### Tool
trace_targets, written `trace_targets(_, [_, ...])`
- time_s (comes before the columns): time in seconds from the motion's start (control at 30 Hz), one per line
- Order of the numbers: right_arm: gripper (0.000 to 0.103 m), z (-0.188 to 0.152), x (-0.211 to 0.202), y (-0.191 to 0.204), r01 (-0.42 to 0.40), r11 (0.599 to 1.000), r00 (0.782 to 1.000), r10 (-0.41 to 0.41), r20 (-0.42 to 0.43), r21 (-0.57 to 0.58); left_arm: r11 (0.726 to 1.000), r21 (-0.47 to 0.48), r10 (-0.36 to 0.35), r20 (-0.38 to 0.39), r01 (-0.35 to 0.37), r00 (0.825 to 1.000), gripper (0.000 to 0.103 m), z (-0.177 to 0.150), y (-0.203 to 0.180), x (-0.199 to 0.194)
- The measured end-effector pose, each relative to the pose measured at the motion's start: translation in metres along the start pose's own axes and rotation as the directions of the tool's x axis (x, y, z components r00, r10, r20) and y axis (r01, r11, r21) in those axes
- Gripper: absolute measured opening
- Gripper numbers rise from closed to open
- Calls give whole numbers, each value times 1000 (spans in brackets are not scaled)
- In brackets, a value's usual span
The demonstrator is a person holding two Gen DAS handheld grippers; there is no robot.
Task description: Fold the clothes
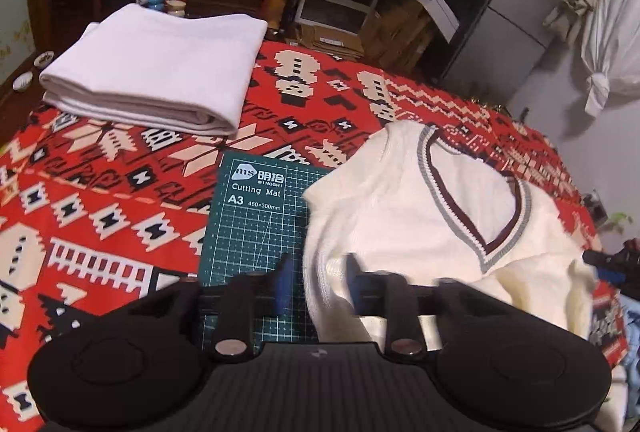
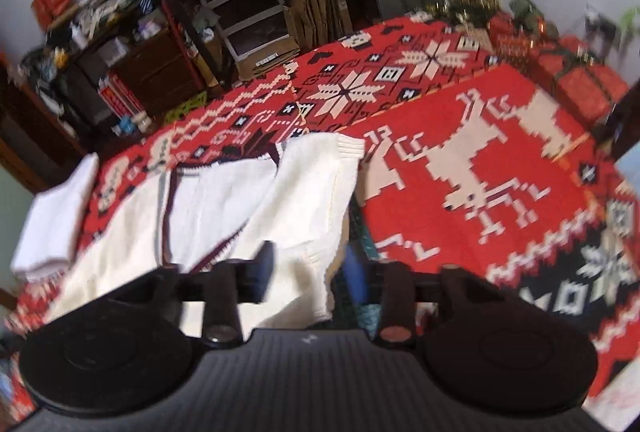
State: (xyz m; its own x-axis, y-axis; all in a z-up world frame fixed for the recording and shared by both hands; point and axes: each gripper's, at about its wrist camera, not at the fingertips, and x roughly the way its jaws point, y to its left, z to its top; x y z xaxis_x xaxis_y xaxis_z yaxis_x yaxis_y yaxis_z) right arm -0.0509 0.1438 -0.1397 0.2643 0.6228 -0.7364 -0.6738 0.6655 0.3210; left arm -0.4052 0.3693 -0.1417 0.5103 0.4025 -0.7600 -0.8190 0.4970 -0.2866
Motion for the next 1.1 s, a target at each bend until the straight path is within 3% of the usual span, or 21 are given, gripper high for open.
trace_targets(0.03, [68, -2, -6, 2, 1, 1000, 1000, -1, 0, -29, 1000, -3, -5, 2, 5, 1000, 50, -1, 1, -2])
trace_targets(0.1, [101, -9, -21, 4, -20, 997, 1000, 21, 5, -75, 1000, -1, 0, -7, 0, 1000, 60, -3, 2, -6])
trace_targets(0.23, [103, -28, -38, 12, -68, 987, 997, 65, -31, -144, 999, 36, 25, -34, -24, 999, 73, -11, -3, -8])
trace_targets(0.43, [103, -61, -41, 30, 48, 983, 996, -59, -60, -178, 995, 100, 41, -104, -31, 994, 79, -30, -22, -2])
trace_targets(0.5, [103, -69, -41, 37, 82, 974, 995, -92, -34, -211, 996, 88, 10, -117, 0, 993, 88, -38, -26, 2])
trace_targets(0.6, [103, -77, -41, 48, 127, 954, 991, -133, -3, -271, 995, 92, 46, -136, -34, 990, 88, -47, -31, 9])
trace_targets(0.73, [103, -84, -24, 56, 197, 923, 972, -227, -54, -331, 990, 119, 96, -138, -80, 986, 89, -54, -37, 16])
trace_targets(0.93, [103, -89, 4, 44, 174, 933, 950, -243, -195, -315, 989, 90, 133, -199, -117, 971, 94, -55, -33, 29])
trace_targets(1.0, [103, -91, 13, 39, 165, 937, 939, -245, -242, -308, 985, 117, 149, -197, -127, 969, 101, -56, -35, 31])
trace_targets(1.1, [103, -91, 14, 40, 168, 934, 936, -252, -247, -314, 979, 158, 153, -181, -125, 971, 103, -58, -36, 34])
